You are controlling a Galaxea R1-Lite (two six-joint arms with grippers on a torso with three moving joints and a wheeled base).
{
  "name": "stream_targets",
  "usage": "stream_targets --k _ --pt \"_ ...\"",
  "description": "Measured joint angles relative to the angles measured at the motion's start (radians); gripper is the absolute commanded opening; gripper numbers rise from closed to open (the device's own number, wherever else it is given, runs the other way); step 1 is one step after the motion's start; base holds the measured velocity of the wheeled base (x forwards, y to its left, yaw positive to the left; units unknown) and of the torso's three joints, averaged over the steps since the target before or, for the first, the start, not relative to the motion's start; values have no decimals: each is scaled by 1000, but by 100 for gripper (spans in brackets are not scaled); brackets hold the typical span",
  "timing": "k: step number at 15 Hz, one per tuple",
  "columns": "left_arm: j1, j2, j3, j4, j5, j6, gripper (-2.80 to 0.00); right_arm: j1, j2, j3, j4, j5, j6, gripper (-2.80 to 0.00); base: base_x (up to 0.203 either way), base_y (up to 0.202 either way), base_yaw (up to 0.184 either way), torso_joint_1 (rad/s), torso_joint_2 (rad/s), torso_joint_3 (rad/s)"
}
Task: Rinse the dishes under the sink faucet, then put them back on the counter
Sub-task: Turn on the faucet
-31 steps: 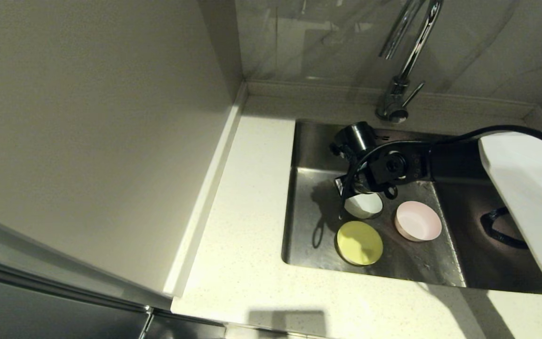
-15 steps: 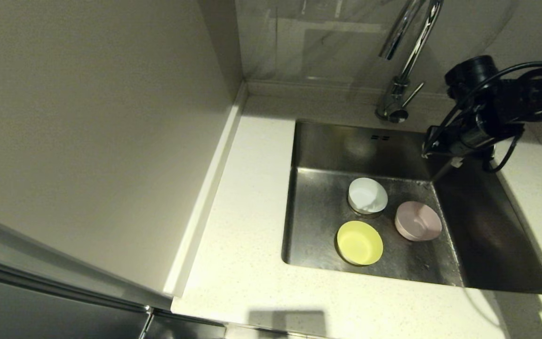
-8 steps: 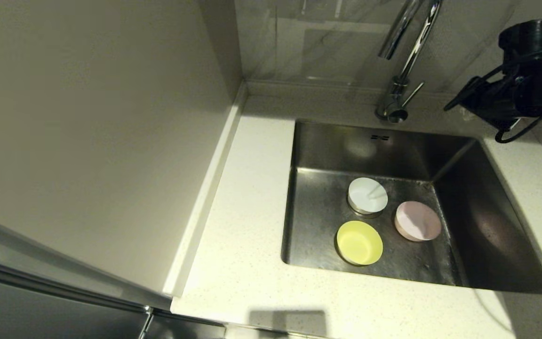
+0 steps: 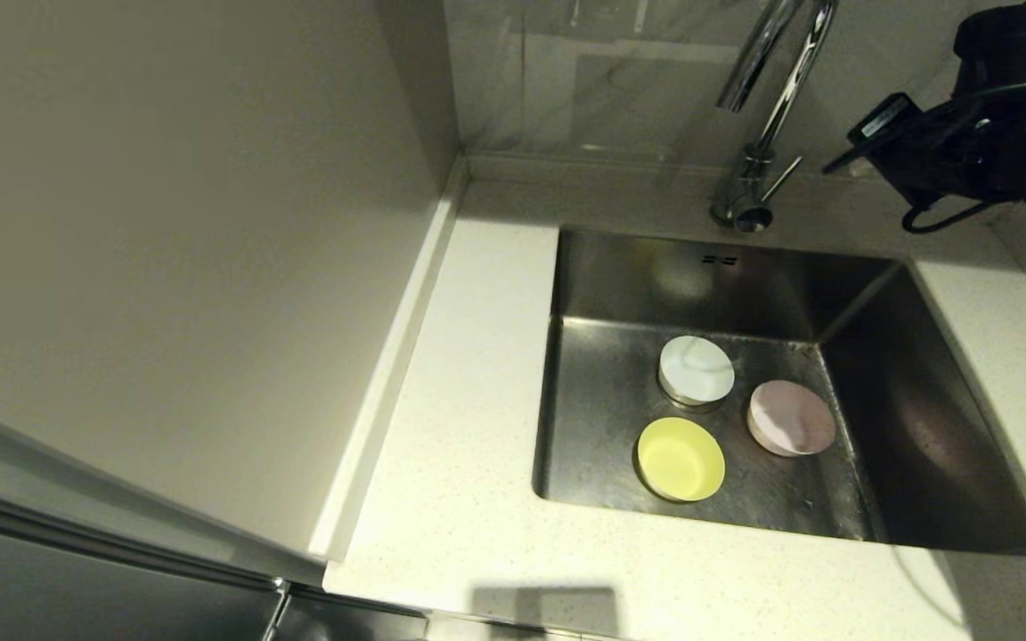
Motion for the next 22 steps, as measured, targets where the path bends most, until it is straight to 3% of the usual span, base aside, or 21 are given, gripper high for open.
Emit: stream_targets --k 2,5,10,17,22 --pt "0 0 0 0 0 0 -280 15 2 0 -10 67 42 -280 0 0 0 0 0 0" --pt "0 0 0 0 0 0 -280 38 14 -1 -11 80 39 -280 0 0 0 0 0 0" --pt "0 0 0 0 0 0 -280 49 45 -1 -32 80 -42 -280 0 0 0 0 0 0" --pt "0 0 0 0 0 0 -280 52 68 -7 -231 88 -147 -280 0 0 0 0 0 0" --pt "0 0 0 0 0 0 -280 62 99 -7 -233 90 -208 -280 0 0 0 0 0 0"
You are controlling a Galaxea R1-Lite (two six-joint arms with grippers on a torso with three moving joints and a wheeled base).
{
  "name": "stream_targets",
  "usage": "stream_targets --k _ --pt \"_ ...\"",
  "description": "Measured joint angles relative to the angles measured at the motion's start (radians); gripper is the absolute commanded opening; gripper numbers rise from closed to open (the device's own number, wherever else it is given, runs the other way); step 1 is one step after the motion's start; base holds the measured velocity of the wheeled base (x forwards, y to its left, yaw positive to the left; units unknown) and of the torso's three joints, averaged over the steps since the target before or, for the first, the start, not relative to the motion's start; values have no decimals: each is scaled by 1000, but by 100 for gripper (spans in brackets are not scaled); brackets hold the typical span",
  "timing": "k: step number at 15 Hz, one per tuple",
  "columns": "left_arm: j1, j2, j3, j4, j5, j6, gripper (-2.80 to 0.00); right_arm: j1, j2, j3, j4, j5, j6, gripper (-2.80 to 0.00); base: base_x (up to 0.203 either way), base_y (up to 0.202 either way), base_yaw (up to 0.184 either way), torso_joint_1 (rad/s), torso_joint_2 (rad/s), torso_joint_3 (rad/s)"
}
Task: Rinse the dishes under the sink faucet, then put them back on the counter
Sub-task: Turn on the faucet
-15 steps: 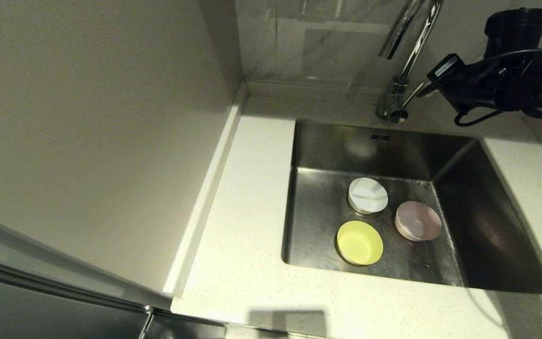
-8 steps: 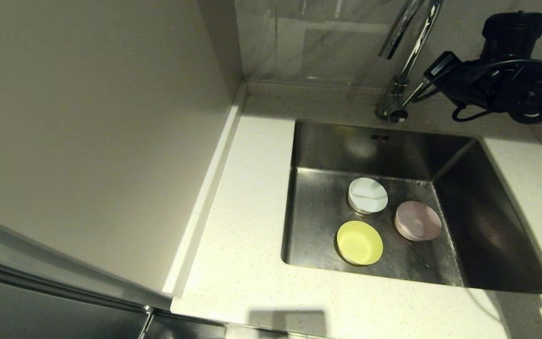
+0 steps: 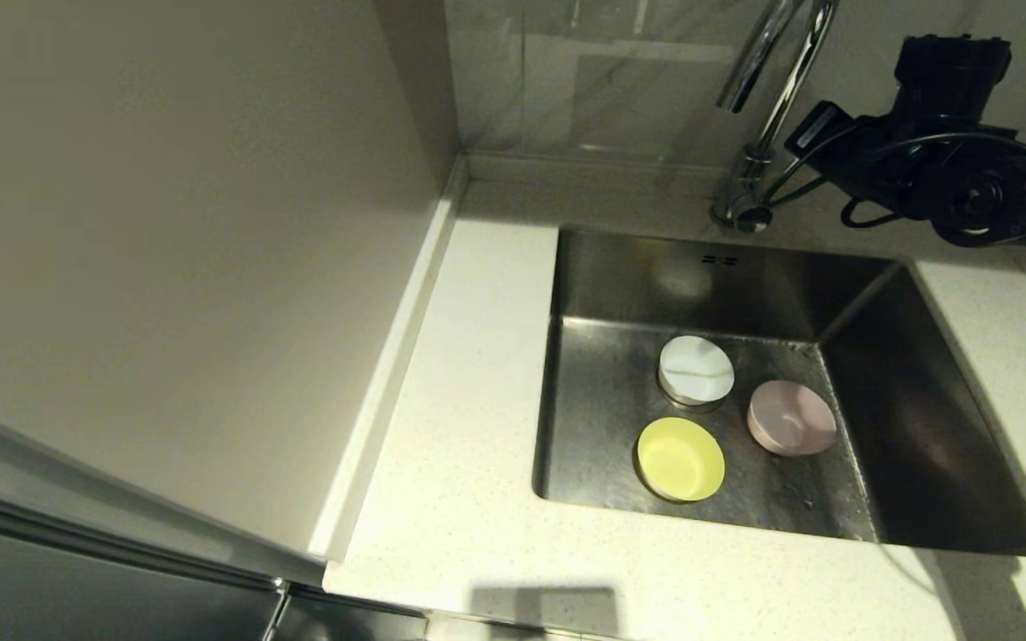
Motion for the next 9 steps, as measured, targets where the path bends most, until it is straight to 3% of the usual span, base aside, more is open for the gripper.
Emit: stream_targets --k 3,9 --pt "0 0 0 0 0 0 -280 -2 9 3 11 -1 -27 -280 0 0 0 0 0 0" --pt "0 0 0 0 0 0 -280 -47 -58 53 286 51 -48 -280 0 0 0 0 0 0"
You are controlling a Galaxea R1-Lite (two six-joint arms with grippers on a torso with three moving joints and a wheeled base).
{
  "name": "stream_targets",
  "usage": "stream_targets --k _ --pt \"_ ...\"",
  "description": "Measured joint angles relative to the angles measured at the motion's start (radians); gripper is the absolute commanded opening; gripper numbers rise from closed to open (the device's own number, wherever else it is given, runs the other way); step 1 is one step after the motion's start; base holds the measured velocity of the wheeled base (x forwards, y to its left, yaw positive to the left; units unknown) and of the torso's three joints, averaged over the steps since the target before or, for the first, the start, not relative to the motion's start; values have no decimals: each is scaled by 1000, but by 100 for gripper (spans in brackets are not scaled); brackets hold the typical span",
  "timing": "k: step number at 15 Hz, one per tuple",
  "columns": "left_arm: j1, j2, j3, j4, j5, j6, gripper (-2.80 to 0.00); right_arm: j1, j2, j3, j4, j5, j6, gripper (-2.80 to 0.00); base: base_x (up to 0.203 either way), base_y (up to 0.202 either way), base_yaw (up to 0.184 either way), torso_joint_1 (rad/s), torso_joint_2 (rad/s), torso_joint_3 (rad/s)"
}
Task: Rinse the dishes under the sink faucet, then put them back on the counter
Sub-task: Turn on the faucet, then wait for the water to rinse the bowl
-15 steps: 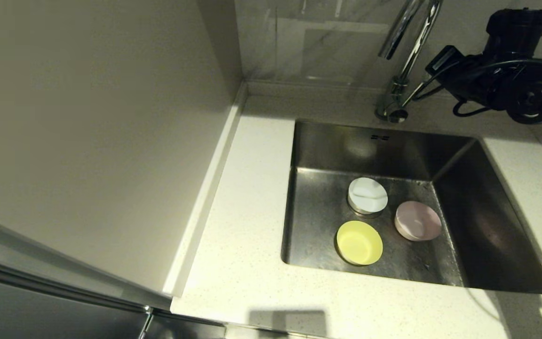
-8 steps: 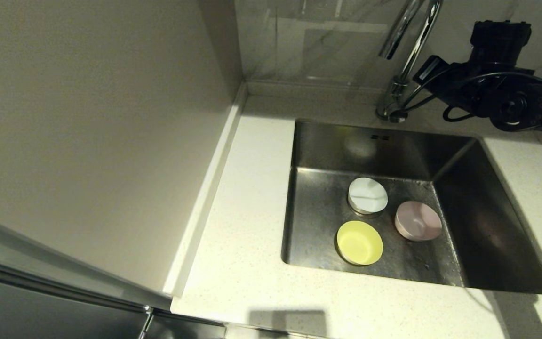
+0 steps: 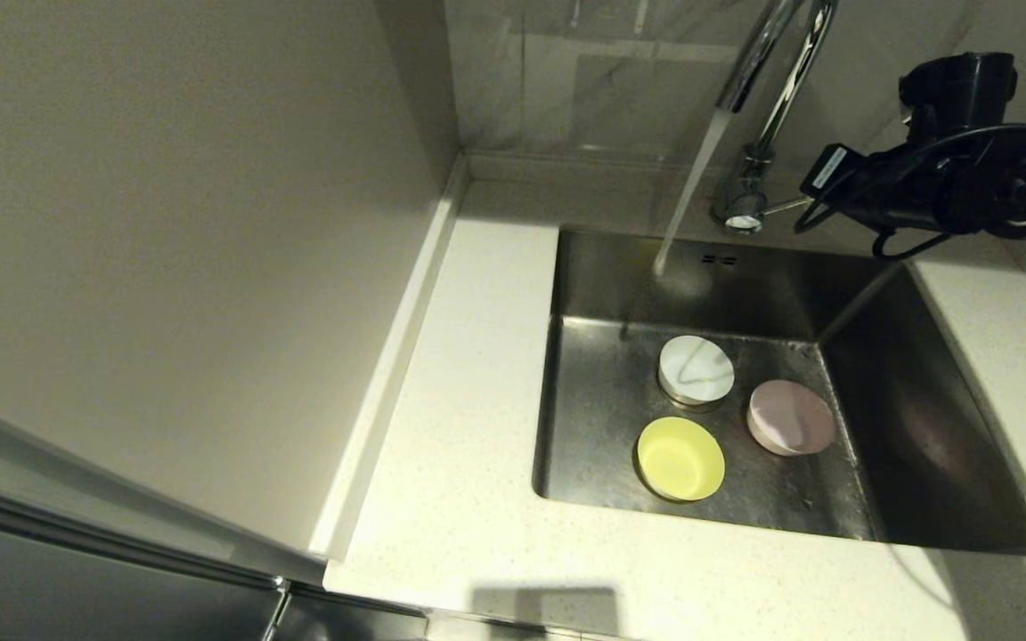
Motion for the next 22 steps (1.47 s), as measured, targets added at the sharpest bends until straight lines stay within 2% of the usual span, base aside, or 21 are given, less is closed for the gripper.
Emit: stream_targets --k 3,5,7,9,11,13,17,19,22 --pt "0 0 0 0 0 0 -280 -22 -17 20 -41 10 35 -280 0 0 0 0 0 0" --pt "0 0 0 0 0 0 -280 -39 -13 22 -166 -45 46 -280 0 0 0 0 0 0" --pt "0 0 0 0 0 0 -280 -65 -8 25 -199 -153 -35 -280 0 0 0 0 0 0" --pt "0 0 0 0 0 0 -280 -95 1 53 -199 -291 -159 -280 0 0 0 0 0 0" --pt "0 0 0 0 0 0 -280 -125 -1 131 -208 -439 -307 -280 0 0 0 0 0 0" --pt "0 0 0 0 0 0 -280 -144 -28 233 -211 -515 -371 -280 0 0 0 0 0 0" --pt "0 0 0 0 0 0 -280 -171 -197 524 -206 -517 -423 -280 0 0 0 0 0 0" --pt "0 0 0 0 0 0 -280 -182 -345 734 -205 -459 -438 -280 0 0 0 0 0 0" --pt "0 0 0 0 0 0 -280 -187 -643 1115 -207 -313 -439 -280 0 0 0 0 0 0"
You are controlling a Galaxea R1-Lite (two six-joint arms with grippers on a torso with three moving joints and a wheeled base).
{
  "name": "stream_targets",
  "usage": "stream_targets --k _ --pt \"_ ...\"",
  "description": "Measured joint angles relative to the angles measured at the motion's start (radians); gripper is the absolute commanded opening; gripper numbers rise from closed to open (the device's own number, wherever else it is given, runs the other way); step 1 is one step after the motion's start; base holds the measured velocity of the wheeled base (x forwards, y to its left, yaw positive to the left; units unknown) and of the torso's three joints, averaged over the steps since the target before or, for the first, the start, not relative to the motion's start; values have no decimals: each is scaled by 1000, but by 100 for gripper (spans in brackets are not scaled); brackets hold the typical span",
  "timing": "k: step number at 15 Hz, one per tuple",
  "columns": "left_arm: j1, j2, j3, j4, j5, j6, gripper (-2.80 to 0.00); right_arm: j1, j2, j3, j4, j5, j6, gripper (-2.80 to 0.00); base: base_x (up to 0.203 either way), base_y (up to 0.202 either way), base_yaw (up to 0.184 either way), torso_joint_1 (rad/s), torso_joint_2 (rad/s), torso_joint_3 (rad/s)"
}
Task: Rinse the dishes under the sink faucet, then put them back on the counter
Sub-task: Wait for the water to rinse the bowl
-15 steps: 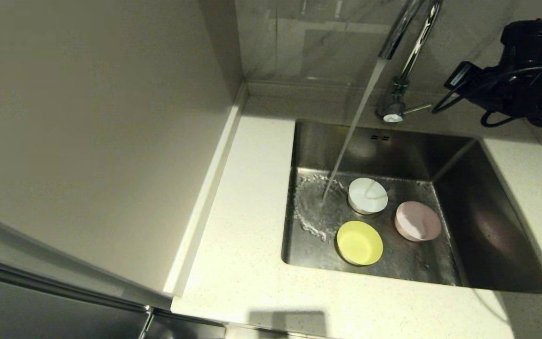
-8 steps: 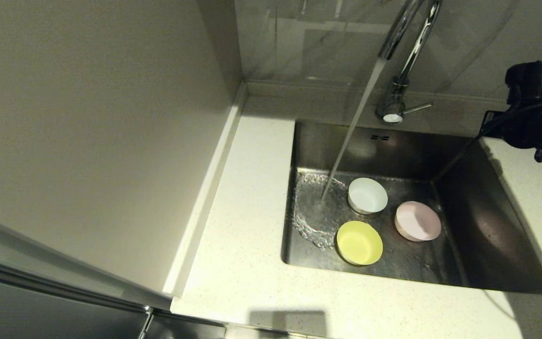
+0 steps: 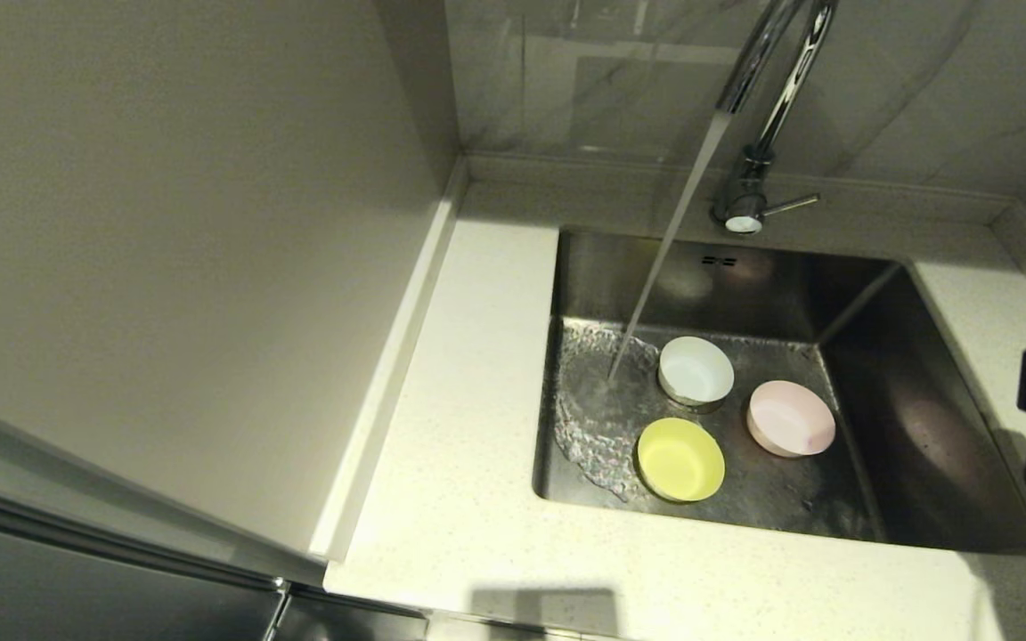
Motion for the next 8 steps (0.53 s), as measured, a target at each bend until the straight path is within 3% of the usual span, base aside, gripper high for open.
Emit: stream_targets --k 5,8 --pt "0 0 0 0 0 0 -280 1 -549 448 -25 267 24 -280 0 0 0 0 0 0" --pt "0 0 0 0 0 0 -280 0 -884 644 -38 334 -4 -280 0 0 0 0 0 0"
